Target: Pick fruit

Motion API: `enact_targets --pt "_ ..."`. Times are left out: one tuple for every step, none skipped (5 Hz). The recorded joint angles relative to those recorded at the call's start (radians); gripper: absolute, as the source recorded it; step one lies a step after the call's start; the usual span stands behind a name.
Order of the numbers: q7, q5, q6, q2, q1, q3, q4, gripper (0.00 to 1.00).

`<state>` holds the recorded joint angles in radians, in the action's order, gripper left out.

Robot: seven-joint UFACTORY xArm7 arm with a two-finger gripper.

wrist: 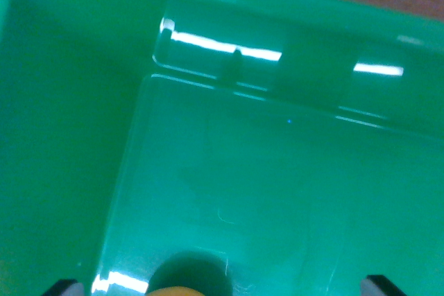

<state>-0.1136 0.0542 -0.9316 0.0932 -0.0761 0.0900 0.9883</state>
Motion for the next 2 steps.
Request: enact_targets --pt "0.0 0.0 0.0 0.0 0.0 0.0 0.0 0.0" --pt "-0.005 -0.0022 0.041 0.012 -0.0062 0.007 -0.038 0.0"
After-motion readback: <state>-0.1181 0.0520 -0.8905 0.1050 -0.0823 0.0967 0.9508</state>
